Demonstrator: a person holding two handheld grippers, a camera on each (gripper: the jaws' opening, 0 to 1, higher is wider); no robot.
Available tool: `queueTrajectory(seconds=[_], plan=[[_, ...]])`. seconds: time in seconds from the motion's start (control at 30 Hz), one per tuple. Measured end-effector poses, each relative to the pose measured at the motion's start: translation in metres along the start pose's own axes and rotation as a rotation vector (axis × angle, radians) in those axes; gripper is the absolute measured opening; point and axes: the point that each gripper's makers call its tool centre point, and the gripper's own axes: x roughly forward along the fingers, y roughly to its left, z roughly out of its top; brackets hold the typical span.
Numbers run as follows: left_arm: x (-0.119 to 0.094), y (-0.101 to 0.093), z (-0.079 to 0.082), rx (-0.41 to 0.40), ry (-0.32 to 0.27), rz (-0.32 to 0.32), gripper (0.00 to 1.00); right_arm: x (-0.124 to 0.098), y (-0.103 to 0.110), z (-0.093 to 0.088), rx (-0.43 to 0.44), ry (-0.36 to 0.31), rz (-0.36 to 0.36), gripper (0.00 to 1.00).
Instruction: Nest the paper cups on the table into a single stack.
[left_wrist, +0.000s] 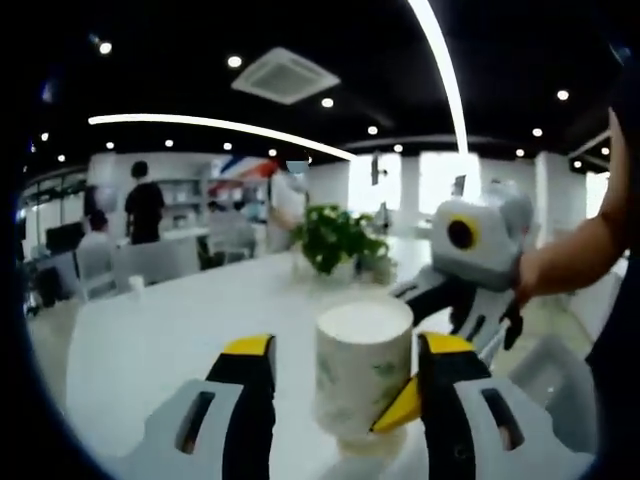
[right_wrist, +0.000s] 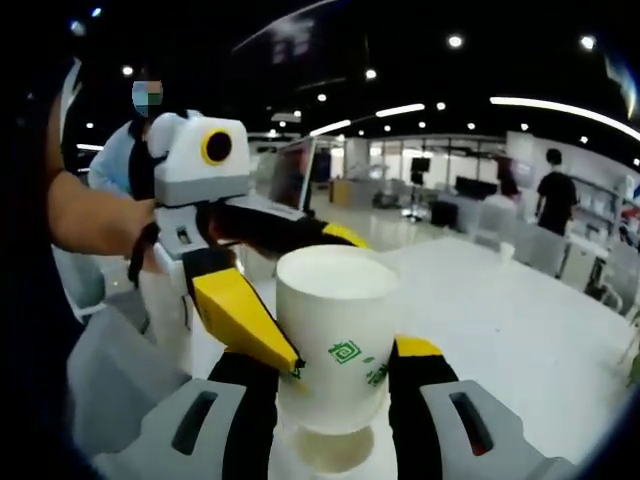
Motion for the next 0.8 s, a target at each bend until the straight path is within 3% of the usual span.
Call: queueTrajectory(seconds=[0.33, 0.63, 0.7, 0.8], plan=[[0.006, -0.015, 0.001, -0.012, 0.003, -0.056, 0.40, -0.004, 0.004, 0.002, -0.036, -0.001, -0.002, 0.41], [0.008, -0.018, 0.002, -0.015, 0.015, -0.060, 0.39, -0.008, 0.002, 0.001, -0.055, -0.002, -0.008, 0.44], [0.007, -0.017, 0.004, -0.014, 0.006, -0.055, 0.39, -0.009, 0.000, 0.002, -0.098, -0.011, -0.023, 0.49], [0.005, -0.013, 0.008, -0.026, -0.007, -0.048, 0.39, -0.012, -0.005, 0.003, -0.101, -0.028, -0.042, 0.70]])
